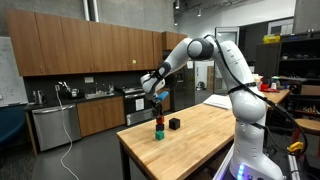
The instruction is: Remove the three blocks from on top of the black block, put them on the table and then put the orange block on the purple block
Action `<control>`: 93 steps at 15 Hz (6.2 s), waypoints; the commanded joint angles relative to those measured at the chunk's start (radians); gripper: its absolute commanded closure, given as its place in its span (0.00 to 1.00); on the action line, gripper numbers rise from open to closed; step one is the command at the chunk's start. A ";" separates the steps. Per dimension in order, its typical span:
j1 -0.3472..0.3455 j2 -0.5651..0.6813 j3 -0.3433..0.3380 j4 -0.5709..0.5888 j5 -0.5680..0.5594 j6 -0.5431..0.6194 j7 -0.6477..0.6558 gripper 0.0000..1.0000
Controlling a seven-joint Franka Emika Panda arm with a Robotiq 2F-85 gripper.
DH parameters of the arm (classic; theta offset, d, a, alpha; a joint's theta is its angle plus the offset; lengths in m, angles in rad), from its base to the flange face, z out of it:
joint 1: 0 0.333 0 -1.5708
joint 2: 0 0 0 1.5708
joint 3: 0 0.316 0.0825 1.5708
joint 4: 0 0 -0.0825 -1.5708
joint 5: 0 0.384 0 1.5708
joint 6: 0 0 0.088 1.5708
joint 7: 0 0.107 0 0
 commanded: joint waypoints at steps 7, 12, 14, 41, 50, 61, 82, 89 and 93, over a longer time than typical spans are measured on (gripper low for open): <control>0.006 -0.019 0.008 -0.011 0.010 -0.023 0.066 0.67; 0.013 -0.022 0.005 -0.016 0.010 -0.026 0.121 0.67; 0.013 -0.021 0.004 -0.017 0.012 -0.030 0.143 0.67; 0.015 -0.065 0.004 -0.069 0.043 -0.050 0.248 0.00; 0.018 -0.053 0.006 -0.069 0.060 -0.050 0.258 0.79; 0.020 -0.051 0.018 -0.047 0.065 -0.048 0.226 1.00; -0.037 -0.019 -0.008 0.053 0.078 -0.004 0.115 1.00; -0.074 0.025 -0.019 0.079 0.084 0.020 0.072 1.00; -0.078 0.043 -0.017 0.087 0.086 0.019 0.064 1.00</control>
